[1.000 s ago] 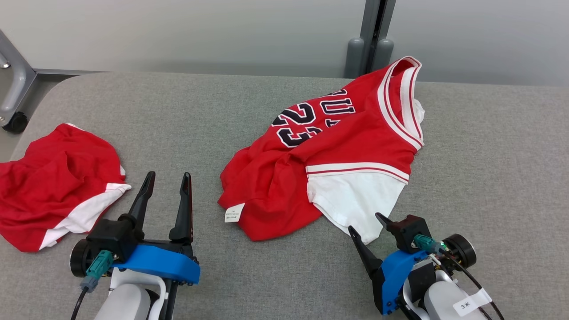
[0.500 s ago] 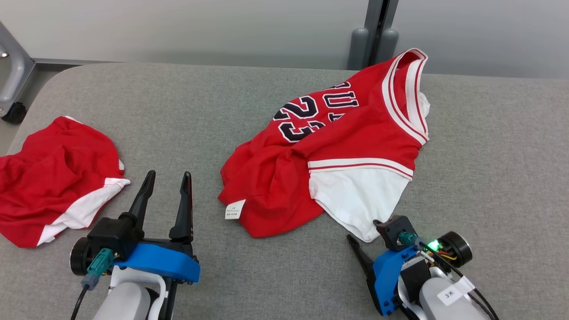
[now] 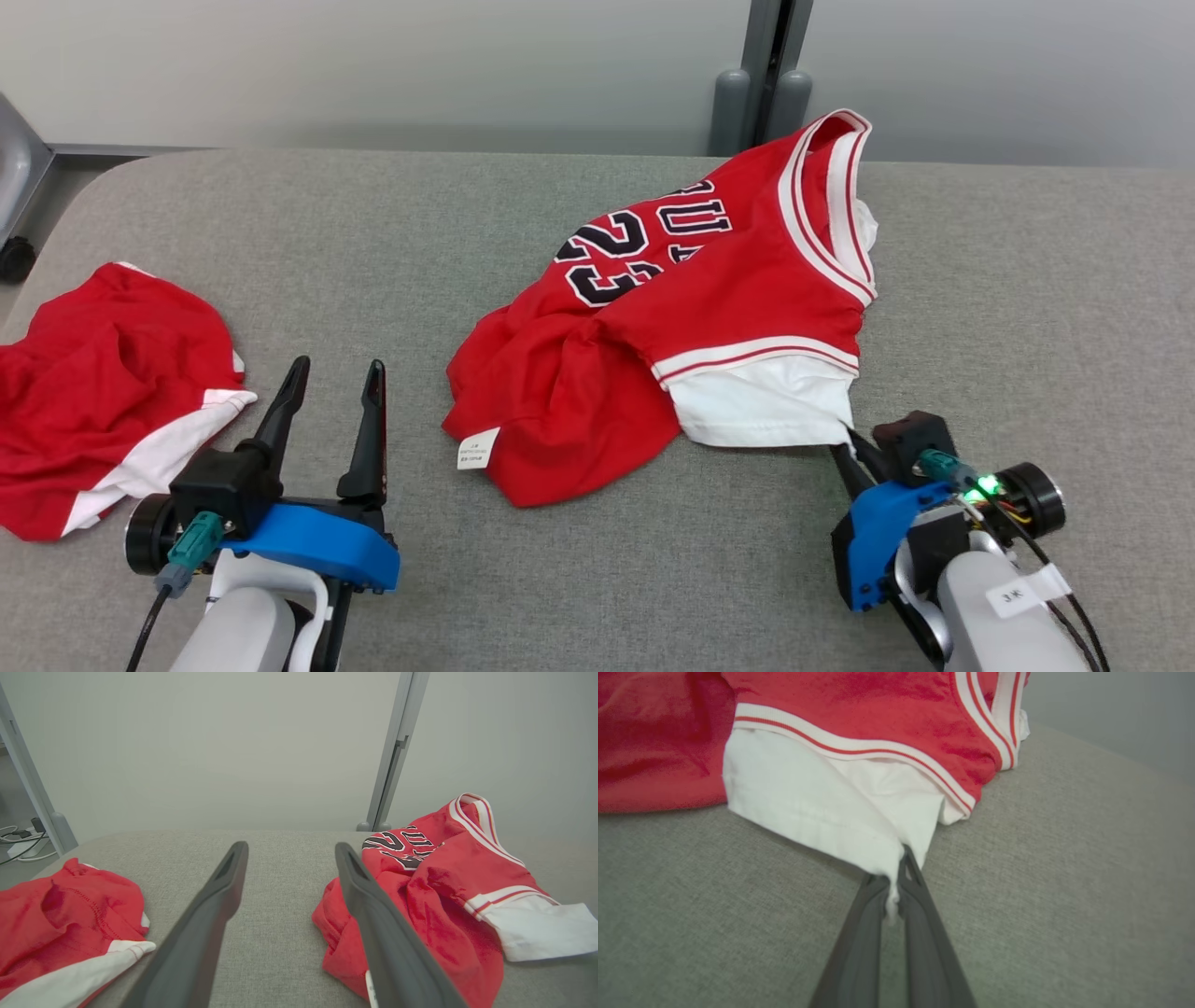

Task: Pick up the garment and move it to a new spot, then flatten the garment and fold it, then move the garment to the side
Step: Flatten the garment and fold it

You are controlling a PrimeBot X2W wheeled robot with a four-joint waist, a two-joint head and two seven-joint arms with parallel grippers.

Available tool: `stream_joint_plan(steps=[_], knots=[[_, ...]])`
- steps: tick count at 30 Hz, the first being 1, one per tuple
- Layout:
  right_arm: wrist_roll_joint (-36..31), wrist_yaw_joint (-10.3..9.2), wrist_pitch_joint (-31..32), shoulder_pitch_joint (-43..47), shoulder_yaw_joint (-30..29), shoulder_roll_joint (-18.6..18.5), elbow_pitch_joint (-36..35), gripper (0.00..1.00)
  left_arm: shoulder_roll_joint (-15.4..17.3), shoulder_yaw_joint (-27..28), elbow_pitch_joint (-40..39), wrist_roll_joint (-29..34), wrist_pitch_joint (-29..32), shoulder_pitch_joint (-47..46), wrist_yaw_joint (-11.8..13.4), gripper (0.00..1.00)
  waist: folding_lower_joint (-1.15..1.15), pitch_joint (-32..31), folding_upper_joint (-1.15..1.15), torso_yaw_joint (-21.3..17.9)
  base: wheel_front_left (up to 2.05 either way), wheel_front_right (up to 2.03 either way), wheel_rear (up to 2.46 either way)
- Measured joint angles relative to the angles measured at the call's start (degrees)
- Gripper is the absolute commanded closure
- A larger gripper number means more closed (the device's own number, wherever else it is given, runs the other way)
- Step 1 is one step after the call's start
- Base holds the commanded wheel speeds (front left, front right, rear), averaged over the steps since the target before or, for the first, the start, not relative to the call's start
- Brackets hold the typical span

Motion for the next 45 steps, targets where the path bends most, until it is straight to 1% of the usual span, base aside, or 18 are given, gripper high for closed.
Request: stream_joint_plan(steps=[4, 5, 6, 11, 15, 19, 22, 26, 27, 28, 33, 36, 38, 41, 45], knots=[[-0.97, 0.0, -0.44, 3.12, -5.56, -0.45, -4.97, 1.0, 1.3, 0.87, 0.07, -0.43, 0.03, 0.66, 0.48, 0.0, 0.0, -0.92, 0.0, -1.27, 0.0, 0.0, 0.0], [-0.97, 0.0, -0.44, 3.12, -5.56, -0.45, -4.97, 1.0, 1.3, 0.87, 0.07, -0.43, 0.03, 0.66, 0.48, 0.0, 0.0, -0.92, 0.0, -1.27, 0.0, 0.0, 0.0], [-1.21, 0.0, -0.35, 4.06, -6.89, -0.54, -6.47, 1.0, 1.56, 0.99, 0.05, -0.47, 0.04, 0.95, 0.56, 0.0, 0.0, -1.14, 0.0, -1.64, 0.0, 0.0, 0.0], [-2.55, -0.01, 1.94, 9.14, -12.82, -0.48, -14.56, 1.0, 2.8, 1.59, -0.38, -0.49, 0.05, 2.23, 1.23, 0.0, 0.0, -2.03, 0.0, -3.68, 0.0, 0.0, 0.0], [-2.65, -0.01, 3.68, 12.55, -16.78, -0.29, -19.47, 1.0, 3.15, 1.85, -0.88, -0.79, 0.14, 3.04, 1.57, 0.0, 0.0, -2.56, 0.0, -4.92, 0.0, 0.0, 0.0], [-2.99, -0.01, 4.82, 15.17, -18.97, 0.02, -21.68, 1.0, 3.28, 1.72, -1.08, -0.96, 0.33, 3.82, 1.83, 0.0, 0.0, -2.78, 0.0, -5.56, 0.0, 0.0, 0.0], [-3.18, -0.01, 5.12, 16.31, -20.36, 0.34, -22.05, 1.0, 3.36, 1.67, -1.19, -1.01, 0.33, 3.87, 2.0, 0.0, 0.0, -2.81, 0.0, -5.76, 0.0, 0.0, 0.0], [-4.58, -0.01, 4.83, 17.07, -24.08, 0.45, -21.9, 1.0, 3.58, 1.68, -1.36, -1.34, 0.33, 4.07, 2.04, 0.0, 0.0, -2.59, 0.0, -5.88, 0.0, 0.0, 0.0], [-4.45, -0.02, 4.82, 17.13, -24.4, 0.43, -21.65, 0.65, 3.63, 1.69, -1.4, -1.36, 0.33, 4.07, 2.07, 0.0, 0.0, -2.54, 0.0, -5.88, 0.0, 0.0, 0.0], [-3.48, -0.02, 4.7, 17.23, -23.88, 0.37, -21.23, 0.0, 3.63, 1.68, -1.4, -1.4, 0.34, 4.07, 2.08, 0.0, 0.0, -2.51, 0.0, -5.88, 0.0, 0.0, 0.0], [1.7, -0.02, 2.71, 17.75, -20.46, 0.59, -21.09, 0.0, 3.7, 1.74, -1.4, -1.6, 0.37, 4.44, 2.52, 0.0, 0.0, -2.6, 0.0, -6.16, 0.0, 0.0, 0.0], [6.2, -0.02, -0.01, 17.83, -18.76, 0.57, -22.93, 0.0, 3.66, 1.68, -1.3, -1.9, 0.36, 4.9, 2.59, 0.0, 0.0, -2.91, 0.0, -6.31, 0.0, 0.0, 0.0], [10.46, -0.02, -2.16, 17.92, -17.58, 0.6, -24.58, 0.0, 3.58, 1.63, -1.21, -1.99, 0.3, 5.05, 2.68, 0.0, 0.0, -3.18, 0.0, -6.44, 0.0, 0.0, 0.0], [13.13, -0.02, -5.69, 18.41, -16.55, 0.6, -27.18, 0.0, 3.48, 1.54, -1.05, -2.16, 0.14, 5.36, 2.69, 0.0, 0.0, -3.62, 0.0, -6.57, 0.0, 0.0, 0.0], [14.14, -0.03, -10.32, 18.66, -16.53, 0.59, -29.39, 0.0, 3.27, 1.35, -0.7, -2.47, 0.03, 5.83, 2.76, 0.0, 0.0, -4.33, 0.0, -6.6, 0.0, 0.0, 0.0]])
